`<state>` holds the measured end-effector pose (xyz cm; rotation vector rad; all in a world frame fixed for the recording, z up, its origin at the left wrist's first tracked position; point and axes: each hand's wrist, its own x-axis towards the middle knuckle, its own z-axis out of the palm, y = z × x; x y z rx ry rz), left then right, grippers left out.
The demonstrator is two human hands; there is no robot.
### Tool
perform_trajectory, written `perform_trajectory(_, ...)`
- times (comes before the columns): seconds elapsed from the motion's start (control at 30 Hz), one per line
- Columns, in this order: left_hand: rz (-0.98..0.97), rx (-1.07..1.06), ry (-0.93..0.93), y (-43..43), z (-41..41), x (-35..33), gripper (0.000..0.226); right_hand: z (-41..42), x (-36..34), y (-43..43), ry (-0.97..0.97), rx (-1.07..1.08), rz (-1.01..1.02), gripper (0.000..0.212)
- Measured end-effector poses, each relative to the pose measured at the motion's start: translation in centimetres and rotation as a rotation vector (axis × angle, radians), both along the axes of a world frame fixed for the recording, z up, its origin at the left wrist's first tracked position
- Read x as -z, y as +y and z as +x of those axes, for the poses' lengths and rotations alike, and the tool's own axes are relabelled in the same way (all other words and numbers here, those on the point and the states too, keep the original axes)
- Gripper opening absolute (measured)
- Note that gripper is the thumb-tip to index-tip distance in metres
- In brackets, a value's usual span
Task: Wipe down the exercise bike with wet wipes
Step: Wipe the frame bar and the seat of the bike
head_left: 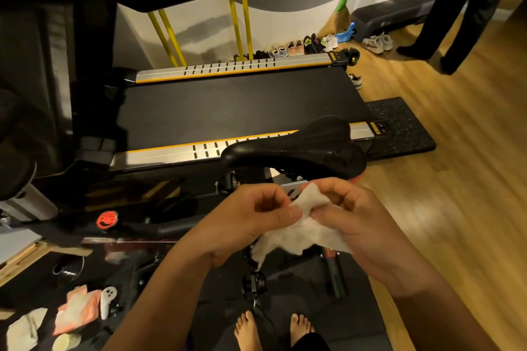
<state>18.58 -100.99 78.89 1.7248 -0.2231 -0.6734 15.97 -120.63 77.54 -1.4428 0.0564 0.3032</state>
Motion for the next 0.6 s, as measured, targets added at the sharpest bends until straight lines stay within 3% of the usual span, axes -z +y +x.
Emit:
perform_trajectory(0.13, -0.027, -0.034, -0.023, -0.8, -0.5, 0.2, 0.011, -0.6, 0.6, 0.3, 0.010, 0.110, 0.036, 0.039)
perform_trajectory(0.27, -0.110, -0.172, -0.034, -1.5, -0.6, 0.4, 0.021, -1.2, 1.2, 0.5, 0.230, 0.198, 0.436, 0.034)
perform_trajectory(0.37, -0.135, -0.208, -0.013, -2.0, -0.8, 0.3, 0.035, -1.9, 1.3, 1.0, 0.235, 0.045, 0.260, 0.039)
perform_trajectory(0.43, -0.097, -0.226, -0.020, -2.2, -1.0, 0.5, 0.037, -1.9, 1.1, 1.2, 0.181, 0.073, 0.132, 0.033)
perform_trajectory(0.6, -0.161, -0.281, 0.027, -2.5, -1.5, 0.7, 0.037, -1.4, 0.5, 0.9, 0.146, 0.209, 0.159, 0.025)
